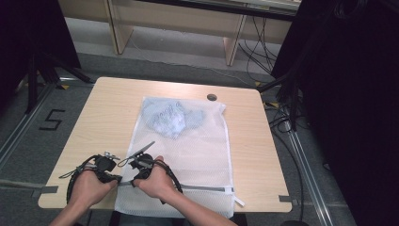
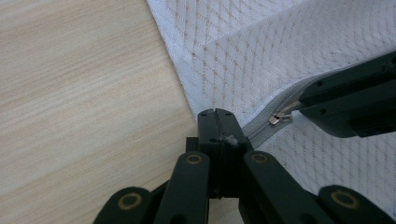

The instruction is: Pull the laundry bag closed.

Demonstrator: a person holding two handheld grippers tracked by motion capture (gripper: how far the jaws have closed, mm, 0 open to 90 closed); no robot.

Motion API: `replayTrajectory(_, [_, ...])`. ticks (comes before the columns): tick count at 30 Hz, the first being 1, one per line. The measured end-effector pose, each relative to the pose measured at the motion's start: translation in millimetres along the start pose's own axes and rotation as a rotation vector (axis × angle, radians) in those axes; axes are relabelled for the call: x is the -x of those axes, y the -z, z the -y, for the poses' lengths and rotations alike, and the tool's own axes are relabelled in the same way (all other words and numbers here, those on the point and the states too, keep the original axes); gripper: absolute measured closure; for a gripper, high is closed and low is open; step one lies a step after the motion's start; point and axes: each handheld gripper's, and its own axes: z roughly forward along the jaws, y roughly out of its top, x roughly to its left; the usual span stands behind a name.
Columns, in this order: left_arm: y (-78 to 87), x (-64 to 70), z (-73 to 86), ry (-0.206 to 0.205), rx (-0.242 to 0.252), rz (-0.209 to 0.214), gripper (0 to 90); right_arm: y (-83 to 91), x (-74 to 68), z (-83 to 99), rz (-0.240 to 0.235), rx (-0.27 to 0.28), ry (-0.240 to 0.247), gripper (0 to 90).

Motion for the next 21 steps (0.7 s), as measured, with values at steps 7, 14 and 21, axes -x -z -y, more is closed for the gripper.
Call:
replayTrajectory(7, [0.2,-0.2,0.0,-0.003,-0.002,0.003,90.0,3.7,-0.4,1.7,0.010,-0.017,-0.014,87.1])
replayTrajectory(14, [1.1,-1.7,-0.3,-0.019,-0.018,0.007,90.0,5.3,3.1,4.0,0.010,-0.012,-0.009,87.1])
replayTrajectory(21, [-0.2,0.0,0.1,0.002,0.003,-0.001,90.0,8.9,4.8,6.1,0.016,-0.010,0.014,87.1])
